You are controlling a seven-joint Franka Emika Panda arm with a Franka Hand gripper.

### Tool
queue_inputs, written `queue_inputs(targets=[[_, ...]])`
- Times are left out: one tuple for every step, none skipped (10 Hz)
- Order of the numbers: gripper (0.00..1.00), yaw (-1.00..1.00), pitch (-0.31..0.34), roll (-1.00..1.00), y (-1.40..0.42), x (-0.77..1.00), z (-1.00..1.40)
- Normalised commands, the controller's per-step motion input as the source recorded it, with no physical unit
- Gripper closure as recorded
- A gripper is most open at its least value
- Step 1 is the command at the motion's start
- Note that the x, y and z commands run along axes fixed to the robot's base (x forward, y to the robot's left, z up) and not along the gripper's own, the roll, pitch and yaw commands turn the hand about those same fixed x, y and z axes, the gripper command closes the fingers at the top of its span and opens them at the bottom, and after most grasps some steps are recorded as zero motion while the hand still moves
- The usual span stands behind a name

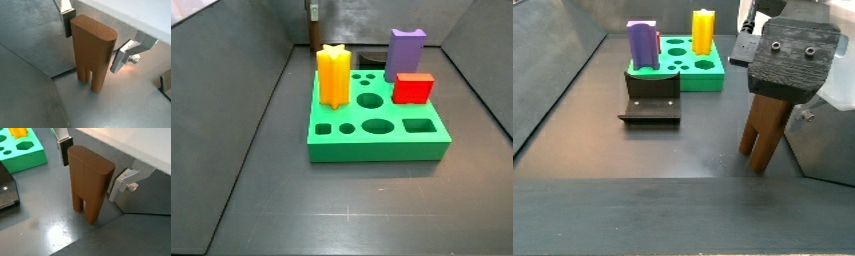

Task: Pick up the square-circle object. Move up. Move to above the board. Insert the square-circle object.
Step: Pick up the square-circle object.

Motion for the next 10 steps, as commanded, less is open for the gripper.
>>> queue_inputs(targets=[[0.00,0.00,0.000,0.00,0.00,0.00,0.00],[1.00,0.00,0.000,0.00,0.00,0.00,0.00],[1.00,0.00,0.000,0.00,0.00,0.00,0.00],[1.00,0.00,0.000,0.00,0.00,0.00,0.00],[1.00,0.00,0.000,0.00,0.00,0.00,0.00],[1.00,0.00,0.000,0.00,0.00,0.00,0.00],[1.00,0.00,0.000,0.00,0.00,0.00,0.00],[1.00,0.00,0.000,0.00,0.00,0.00,0.00],[1.00,0.00,0.000,0.00,0.00,0.00,0.00],[1.00,0.00,0.000,0.00,0.00,0.00,0.00]])
